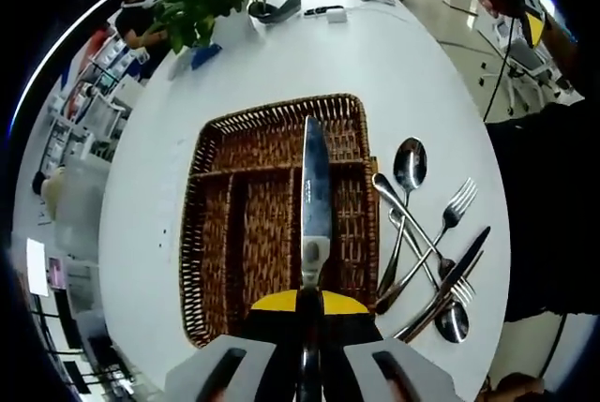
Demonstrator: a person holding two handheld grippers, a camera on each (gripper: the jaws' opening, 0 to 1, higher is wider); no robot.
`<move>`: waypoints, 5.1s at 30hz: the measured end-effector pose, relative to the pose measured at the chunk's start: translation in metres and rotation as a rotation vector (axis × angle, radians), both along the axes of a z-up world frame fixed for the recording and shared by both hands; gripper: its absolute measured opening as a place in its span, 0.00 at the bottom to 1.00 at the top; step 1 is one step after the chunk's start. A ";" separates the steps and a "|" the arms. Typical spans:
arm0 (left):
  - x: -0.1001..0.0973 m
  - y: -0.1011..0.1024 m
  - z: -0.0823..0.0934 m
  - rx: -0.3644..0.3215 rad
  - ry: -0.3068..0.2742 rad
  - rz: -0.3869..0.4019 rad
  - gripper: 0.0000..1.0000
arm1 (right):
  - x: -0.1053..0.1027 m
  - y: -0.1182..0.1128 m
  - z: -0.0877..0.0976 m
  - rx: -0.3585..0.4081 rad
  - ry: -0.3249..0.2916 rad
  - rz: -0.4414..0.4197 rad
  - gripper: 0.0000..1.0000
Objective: Arrange the knives, forks, and spoons in their matching storage slots by inserting each utensil handle-first until every utensil is classified and aligned in the correct compartment
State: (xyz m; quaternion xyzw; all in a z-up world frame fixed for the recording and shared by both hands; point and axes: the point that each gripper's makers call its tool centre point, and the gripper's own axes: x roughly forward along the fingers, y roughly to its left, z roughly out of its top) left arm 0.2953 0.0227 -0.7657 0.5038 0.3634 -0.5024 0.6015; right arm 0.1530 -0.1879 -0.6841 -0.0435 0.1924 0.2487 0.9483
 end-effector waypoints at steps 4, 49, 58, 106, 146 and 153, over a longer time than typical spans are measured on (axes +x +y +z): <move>0.007 0.002 0.013 -0.023 -0.004 0.009 0.02 | 0.033 -0.020 0.010 -0.135 -0.010 -0.005 1.00; 0.013 0.017 0.068 -0.029 0.013 0.029 0.02 | 0.074 -0.015 0.110 -0.010 0.070 -0.002 0.99; 0.012 0.014 0.035 -0.009 0.029 -0.011 0.02 | 0.083 0.007 0.107 -0.019 0.103 -0.062 0.99; 0.008 0.027 -0.103 0.041 0.052 -0.017 0.03 | 0.073 0.023 0.055 -0.102 0.215 -0.064 0.99; -0.023 0.090 0.069 -0.706 0.019 0.521 0.99 | 0.048 0.005 0.031 -0.093 0.227 -0.084 0.99; -0.055 0.107 0.115 -0.837 -0.059 0.611 1.00 | 0.050 -0.002 0.027 -0.126 0.202 0.000 0.99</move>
